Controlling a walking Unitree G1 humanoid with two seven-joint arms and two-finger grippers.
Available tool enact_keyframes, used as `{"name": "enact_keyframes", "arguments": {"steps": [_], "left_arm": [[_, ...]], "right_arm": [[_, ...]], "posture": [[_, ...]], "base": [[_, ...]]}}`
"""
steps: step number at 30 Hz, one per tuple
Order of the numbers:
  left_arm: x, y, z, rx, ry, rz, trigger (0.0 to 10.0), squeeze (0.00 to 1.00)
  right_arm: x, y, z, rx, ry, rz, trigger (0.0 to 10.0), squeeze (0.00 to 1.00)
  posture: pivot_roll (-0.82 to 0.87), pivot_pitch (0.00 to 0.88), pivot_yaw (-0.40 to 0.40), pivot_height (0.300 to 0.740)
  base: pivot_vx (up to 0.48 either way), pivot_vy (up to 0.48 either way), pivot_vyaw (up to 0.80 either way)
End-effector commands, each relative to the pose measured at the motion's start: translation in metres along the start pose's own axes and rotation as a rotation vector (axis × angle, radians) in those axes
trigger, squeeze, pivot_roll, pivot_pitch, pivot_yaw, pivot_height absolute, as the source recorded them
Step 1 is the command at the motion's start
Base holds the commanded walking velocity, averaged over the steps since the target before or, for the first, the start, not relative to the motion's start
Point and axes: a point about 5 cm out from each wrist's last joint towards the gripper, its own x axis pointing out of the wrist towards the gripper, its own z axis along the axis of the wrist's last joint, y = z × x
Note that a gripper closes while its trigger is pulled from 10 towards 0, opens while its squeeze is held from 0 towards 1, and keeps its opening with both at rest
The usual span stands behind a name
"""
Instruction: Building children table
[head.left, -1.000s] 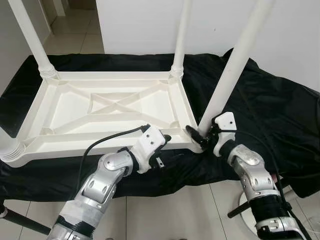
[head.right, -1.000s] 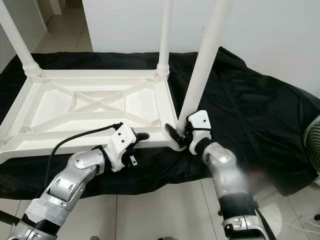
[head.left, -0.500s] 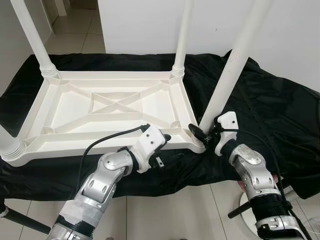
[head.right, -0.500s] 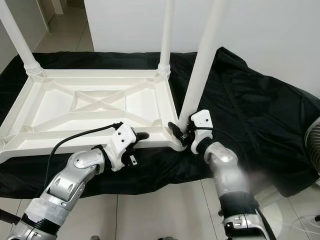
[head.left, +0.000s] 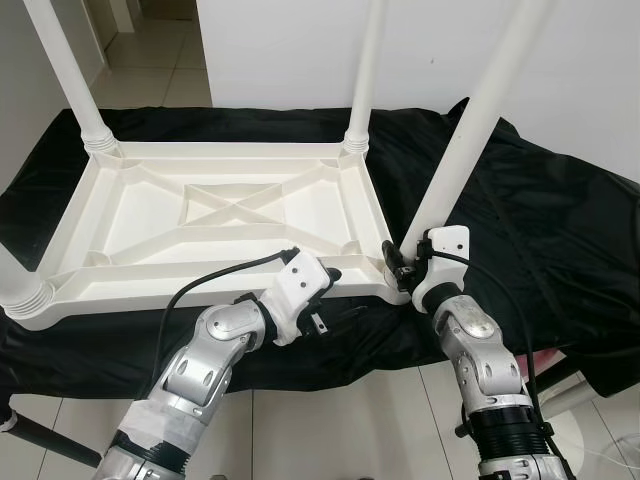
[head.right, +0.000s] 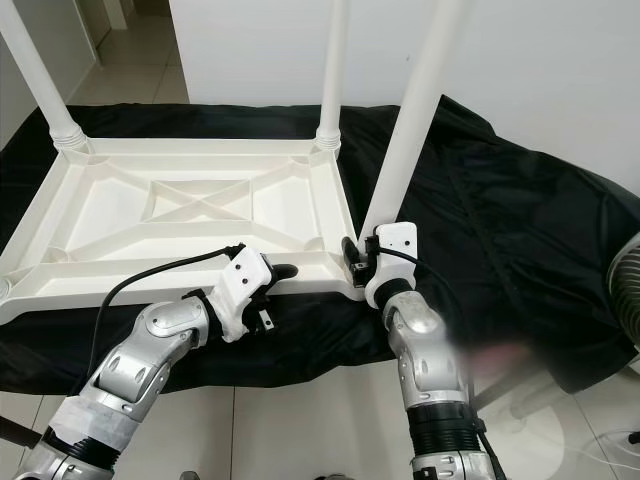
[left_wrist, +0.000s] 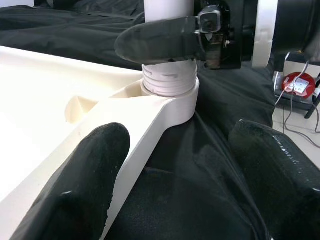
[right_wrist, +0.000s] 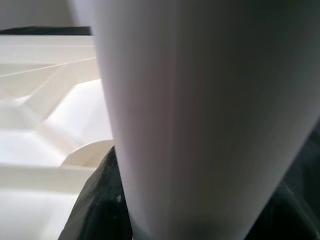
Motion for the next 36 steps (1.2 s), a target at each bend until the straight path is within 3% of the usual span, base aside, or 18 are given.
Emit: {"name": "enact_keyframes", "arguments": {"steps": [1,5,13,14,16,17,20,27,28,29,30,36], "left_arm": [[0.0,0.0,-0.003,-0.005,0.013,0.035,10.0,0.0],[0.0,-0.001,-0.003,-0.006,0.011,0.039,10.0,0.0],[0.0,-0.001,-0.003,-0.008,0.011,0.042,10.0,0.0],[0.0,-0.001,-0.003,-0.008,0.012,0.042,10.0,0.0],[0.0,-0.001,-0.003,-0.008,0.012,0.042,10.0,0.0],[0.0,-0.001,-0.003,-0.008,0.012,0.042,10.0,0.0],[0.001,-0.001,-0.003,-0.008,0.01,0.042,10.0,0.0],[0.001,-0.001,-0.003,-0.01,0.009,0.044,10.0,0.0],[0.001,-0.001,-0.003,-0.01,0.009,0.046,10.0,0.0],[0.001,-0.001,-0.003,-0.01,0.009,0.046,10.0,0.0],[0.0,-0.001,-0.004,-0.01,0.009,0.047,10.0,0.0],[-0.001,0.0,-0.004,-0.008,0.013,0.046,10.0,0.0]], "right_arm": [[-0.005,-0.01,-0.008,0.049,0.04,-0.14,10.0,0.0],[-0.012,0.002,-0.012,0.104,0.046,-0.312,10.0,0.0],[-0.012,0.005,-0.01,0.134,0.048,-0.259,10.0,0.0],[-0.012,0.004,-0.008,0.141,0.038,-0.224,10.0,0.29],[-0.012,0.004,-0.008,0.141,0.038,-0.224,10.0,0.29],[-0.013,0.002,-0.005,0.14,0.013,-0.172,10.0,1.0],[-0.016,-0.004,-0.002,0.105,-0.03,-0.069,10.0,1.0],[-0.02,-0.005,-0.004,0.076,-0.044,0.034,10.0,1.0],[-0.023,-0.006,-0.008,0.063,-0.04,0.1,10.0,0.17],[-0.023,-0.006,-0.008,0.063,-0.04,0.1,10.0,0.17],[-0.024,-0.008,-0.011,0.069,-0.03,0.122,10.0,0.0],[-0.025,-0.014,-0.016,0.038,-0.02,0.193,10.0,0.0]], "posture": [[-0.07,0.063,-0.047,0.74],[-0.07,0.065,-0.055,0.74],[-0.07,0.063,-0.055,0.74],[-0.07,0.063,-0.056,0.74],[-0.07,0.063,-0.056,0.74],[-0.07,0.062,-0.057,0.74],[-0.07,0.063,-0.06,0.74],[-0.08,0.063,-0.061,0.74],[-0.07,0.063,-0.061,0.74],[-0.07,0.063,-0.061,0.74],[-0.07,0.063,-0.061,0.74],[-0.07,0.064,-0.055,0.74]], "base": [[0.0,0.0,0.0],[0.0,0.0,0.0],[0.0,0.0,0.0],[0.0,0.0,0.0],[0.0,0.0,0.0],[0.0,0.0,0.0],[0.0,0.0,0.0],[0.0,0.0,0.0],[0.0,0.0,0.0],[0.0,0.0,0.0],[0.0,0.0,0.0],[0.0,0.0,0.0]]}}
